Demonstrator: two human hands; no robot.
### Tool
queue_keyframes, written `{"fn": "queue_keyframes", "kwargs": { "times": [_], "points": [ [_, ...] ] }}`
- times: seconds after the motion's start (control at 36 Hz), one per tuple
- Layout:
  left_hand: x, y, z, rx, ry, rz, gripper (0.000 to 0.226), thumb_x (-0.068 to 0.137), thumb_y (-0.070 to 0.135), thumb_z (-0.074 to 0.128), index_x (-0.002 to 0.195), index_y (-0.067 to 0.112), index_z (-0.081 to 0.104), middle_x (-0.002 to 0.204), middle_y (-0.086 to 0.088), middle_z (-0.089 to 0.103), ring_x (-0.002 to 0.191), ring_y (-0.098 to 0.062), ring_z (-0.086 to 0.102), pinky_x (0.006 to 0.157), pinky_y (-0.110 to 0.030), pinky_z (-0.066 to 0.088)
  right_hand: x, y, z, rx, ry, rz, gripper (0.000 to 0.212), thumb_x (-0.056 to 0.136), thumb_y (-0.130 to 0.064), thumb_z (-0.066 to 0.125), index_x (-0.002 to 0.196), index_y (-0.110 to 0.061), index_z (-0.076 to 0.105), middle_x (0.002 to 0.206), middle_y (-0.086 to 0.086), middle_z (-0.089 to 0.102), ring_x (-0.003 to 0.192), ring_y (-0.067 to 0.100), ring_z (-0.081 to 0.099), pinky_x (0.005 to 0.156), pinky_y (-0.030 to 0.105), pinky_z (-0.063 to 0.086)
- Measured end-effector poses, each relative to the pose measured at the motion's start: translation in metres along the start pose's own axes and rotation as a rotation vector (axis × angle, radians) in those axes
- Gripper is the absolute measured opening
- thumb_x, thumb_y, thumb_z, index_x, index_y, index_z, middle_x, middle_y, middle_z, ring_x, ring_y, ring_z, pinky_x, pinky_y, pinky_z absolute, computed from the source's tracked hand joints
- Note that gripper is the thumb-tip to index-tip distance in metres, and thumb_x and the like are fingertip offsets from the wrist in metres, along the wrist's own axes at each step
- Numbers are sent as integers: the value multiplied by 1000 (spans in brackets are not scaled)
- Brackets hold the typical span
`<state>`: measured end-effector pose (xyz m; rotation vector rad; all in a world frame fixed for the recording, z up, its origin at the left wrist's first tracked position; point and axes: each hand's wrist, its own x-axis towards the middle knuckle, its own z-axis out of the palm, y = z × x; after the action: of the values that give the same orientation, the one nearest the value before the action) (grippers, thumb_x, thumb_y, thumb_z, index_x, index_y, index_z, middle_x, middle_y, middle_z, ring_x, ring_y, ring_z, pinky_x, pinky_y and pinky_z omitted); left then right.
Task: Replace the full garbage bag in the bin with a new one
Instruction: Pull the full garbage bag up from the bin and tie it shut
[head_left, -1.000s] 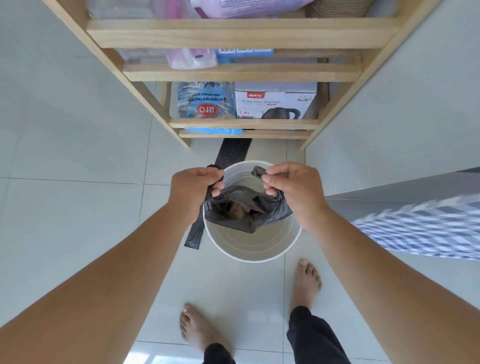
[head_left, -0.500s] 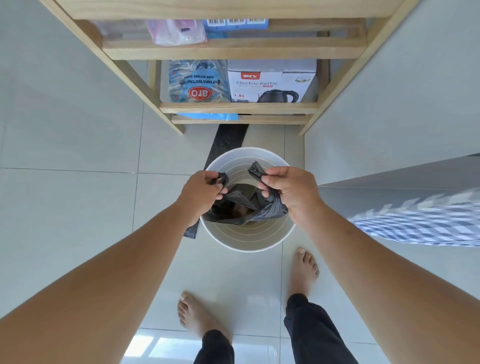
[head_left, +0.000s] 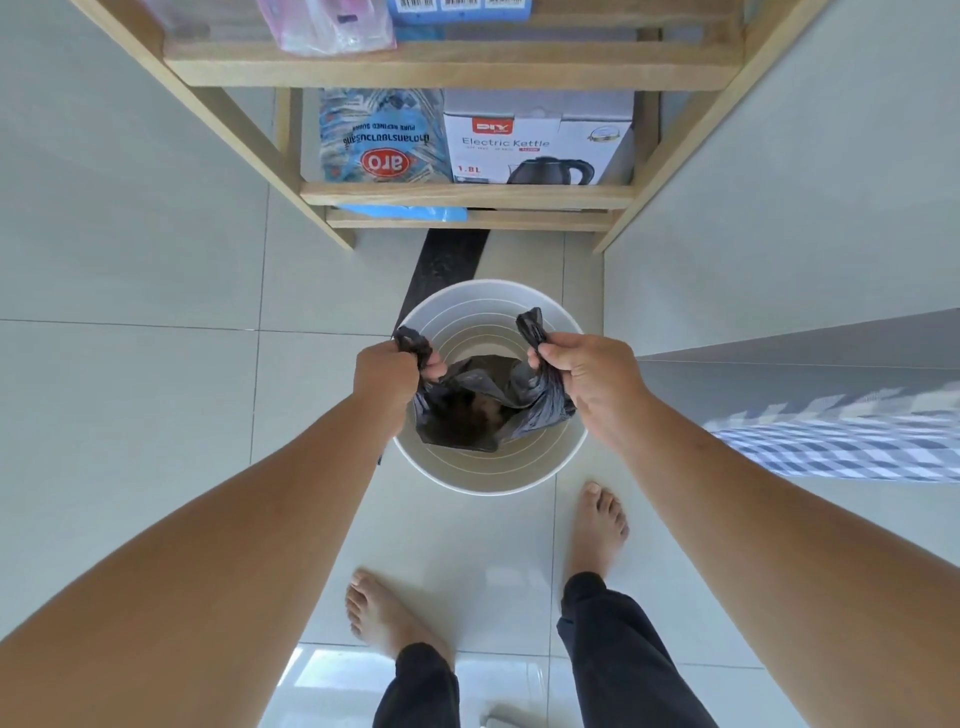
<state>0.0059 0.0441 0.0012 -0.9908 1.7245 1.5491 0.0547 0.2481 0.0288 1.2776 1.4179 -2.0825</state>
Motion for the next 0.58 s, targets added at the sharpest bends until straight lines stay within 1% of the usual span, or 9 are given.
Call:
{"fn": "queue_keyframes", "kwargs": {
  "times": [0.08,0.11,0.17,0.22,0.28,0.36,0.44,0.53,0.58],
  "points": [
    [3,5,3,-34,12,-36,26,102,5,38,102,9,64,65,-3,54,54,-17,61,71,-28,53,2,3,-1,-42,17,34,21,82,8,67,65,-1,76,76,21,70,74,32,67,89,43,56],
    [3,6,4,-52,11,-66,24,104,13,38,107,10,62,64,-3,51,47,-14,58,68,-26,53,2,3,-1,-44,14,41,24,81,8,68,62,-2,76,74,21,70,72,32,67,88,44,57],
    [3,9,7,-45,7,-74,21,105,18,37,109,9,56,56,-1,44,37,-10,44,48,-21,41,0,3,1,-12,-12,53,22,82,9,67,64,-1,75,72,22,69,65,30,65,83,43,57],
    [4,8,6,37,-2,-46,16,104,19,42,103,10,55,46,2,46,36,-8,37,38,-19,30,-3,1,3,-17,-29,52,12,83,7,68,77,-2,72,73,20,70,61,29,64,76,42,58],
    [4,8,4,134,-27,11,20,101,24,51,92,10,62,48,2,56,42,-11,37,45,-22,31,-3,0,4,-32,-23,52,9,84,3,69,84,-6,70,76,17,72,60,26,66,70,38,60],
    [2,7,2,162,-10,85,14,88,24,71,78,15,74,66,-3,70,52,-13,44,55,-24,40,1,1,4,-99,-10,34,12,81,-3,75,83,-15,74,79,13,74,65,25,68,75,38,59],
    [4,7,1,174,51,50,15,72,26,82,69,14,74,61,-5,58,54,-17,46,59,-28,41,2,1,6,-161,-24,4,19,80,-2,75,82,-21,75,73,0,75,64,13,70,66,24,55],
    [7,6,4,188,-9,-47,14,81,17,63,75,5,69,47,-2,40,51,-18,33,55,-30,30,4,3,9,-183,-53,0,27,82,4,70,78,-22,77,78,-1,76,75,15,73,76,26,57],
    [5,4,7,208,-65,-50,20,88,1,50,90,0,70,47,-2,38,51,-16,31,52,-27,29,4,3,11,-180,-72,7,29,83,7,68,79,-20,78,81,2,77,78,19,74,80,30,58]
  ]
}}
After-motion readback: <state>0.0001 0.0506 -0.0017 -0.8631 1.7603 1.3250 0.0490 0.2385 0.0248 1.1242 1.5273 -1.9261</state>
